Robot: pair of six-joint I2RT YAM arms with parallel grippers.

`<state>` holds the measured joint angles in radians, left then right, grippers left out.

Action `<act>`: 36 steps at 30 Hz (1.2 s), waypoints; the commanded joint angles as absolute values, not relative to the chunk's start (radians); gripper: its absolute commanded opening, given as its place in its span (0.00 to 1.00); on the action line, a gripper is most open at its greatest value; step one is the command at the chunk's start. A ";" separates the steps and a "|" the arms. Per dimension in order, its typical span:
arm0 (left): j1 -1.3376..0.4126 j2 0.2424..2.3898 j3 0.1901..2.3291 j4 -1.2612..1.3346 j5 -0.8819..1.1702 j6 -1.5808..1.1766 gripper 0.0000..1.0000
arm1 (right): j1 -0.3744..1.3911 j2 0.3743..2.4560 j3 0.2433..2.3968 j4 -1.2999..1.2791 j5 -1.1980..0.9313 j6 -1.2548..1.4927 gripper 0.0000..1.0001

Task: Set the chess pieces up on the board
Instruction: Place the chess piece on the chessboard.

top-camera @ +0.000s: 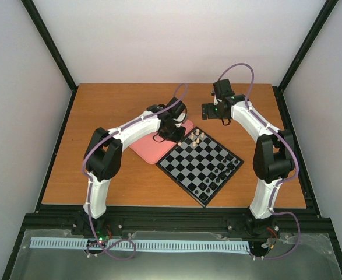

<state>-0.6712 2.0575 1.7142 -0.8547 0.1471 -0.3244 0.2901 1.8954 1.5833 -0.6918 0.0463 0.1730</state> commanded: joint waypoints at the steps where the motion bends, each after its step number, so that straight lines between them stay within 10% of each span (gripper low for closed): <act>1: -0.682 2.095 1.832 -0.821 0.157 -0.353 0.01 | 0.276 1.879 1.614 -0.694 0.091 0.179 1.00; 36: -0.713 2.282 1.982 -0.872 0.119 -0.329 0.01 | 0.208 1.871 1.580 -0.680 0.071 0.187 1.00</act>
